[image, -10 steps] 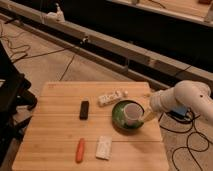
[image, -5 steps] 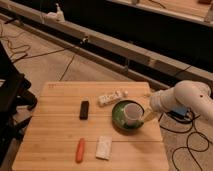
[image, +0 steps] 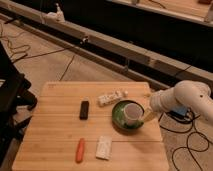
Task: Wipe the white sponge on the table
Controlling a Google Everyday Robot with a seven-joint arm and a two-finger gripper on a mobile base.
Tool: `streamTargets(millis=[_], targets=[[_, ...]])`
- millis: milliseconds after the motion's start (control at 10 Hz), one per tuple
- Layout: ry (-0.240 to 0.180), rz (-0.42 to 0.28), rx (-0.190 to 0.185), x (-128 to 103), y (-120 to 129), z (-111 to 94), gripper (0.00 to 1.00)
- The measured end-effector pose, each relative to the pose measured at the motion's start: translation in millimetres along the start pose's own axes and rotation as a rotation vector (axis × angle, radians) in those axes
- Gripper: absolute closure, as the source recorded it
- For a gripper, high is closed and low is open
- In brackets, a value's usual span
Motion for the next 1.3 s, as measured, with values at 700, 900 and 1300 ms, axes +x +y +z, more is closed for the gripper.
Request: streamTargets(millis=[700, 900, 1300], targets=[[0.001, 0.0, 0.0, 0, 0, 0, 0.22], [0.0, 0.0, 0.0, 0, 0, 0, 0.22], [-0.014, -0.104, -0.06, -27, 4, -2, 0.22]])
